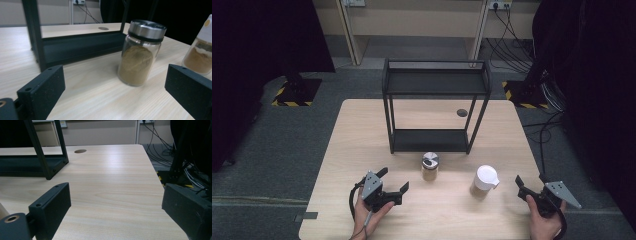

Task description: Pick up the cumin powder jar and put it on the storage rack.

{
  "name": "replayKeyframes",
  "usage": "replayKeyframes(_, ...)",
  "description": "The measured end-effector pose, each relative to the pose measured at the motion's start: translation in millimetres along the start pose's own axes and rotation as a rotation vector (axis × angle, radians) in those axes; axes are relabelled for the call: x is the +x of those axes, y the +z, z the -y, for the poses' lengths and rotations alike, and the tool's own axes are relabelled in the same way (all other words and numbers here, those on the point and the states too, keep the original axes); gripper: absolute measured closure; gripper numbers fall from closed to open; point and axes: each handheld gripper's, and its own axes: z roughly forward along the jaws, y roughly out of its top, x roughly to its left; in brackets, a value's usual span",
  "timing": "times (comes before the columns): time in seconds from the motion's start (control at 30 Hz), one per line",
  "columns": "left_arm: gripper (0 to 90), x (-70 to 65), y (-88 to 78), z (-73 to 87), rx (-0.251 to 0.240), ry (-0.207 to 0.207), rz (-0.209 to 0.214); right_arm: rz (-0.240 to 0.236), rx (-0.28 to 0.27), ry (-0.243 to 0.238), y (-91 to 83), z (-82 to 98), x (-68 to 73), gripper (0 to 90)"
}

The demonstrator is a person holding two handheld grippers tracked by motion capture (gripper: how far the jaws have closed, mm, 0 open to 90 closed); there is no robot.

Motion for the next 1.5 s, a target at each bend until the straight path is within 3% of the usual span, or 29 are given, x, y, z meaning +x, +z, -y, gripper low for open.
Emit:
replayKeyframes(0.23,1.9,-12.6,20.7,-7.3,0.023,0.050,0.054,-0.006,0.003,0.001,0.6,-0.7,-0.7,8.6)
replayKeyframes(0.43,1.9,-19.9,32.7,-9.4,0.038,0.071,0.068,-0.006,0.004,0.002,0.6,-0.7,-0.7,8.6)
replayKeyframes(1.03,1.9,-30.9,58.4,-15.3,0.062,0.095,0.066,-0.006,0.005,-0.001,0.8,-1.0,-0.5,8.6)
replayKeyframes(1.5,2.5,-40.1,74.2,-23.4,0.086,0.114,0.032,-0.006,0.006,-0.004,0.9,-1.1,-0.5,8.6)
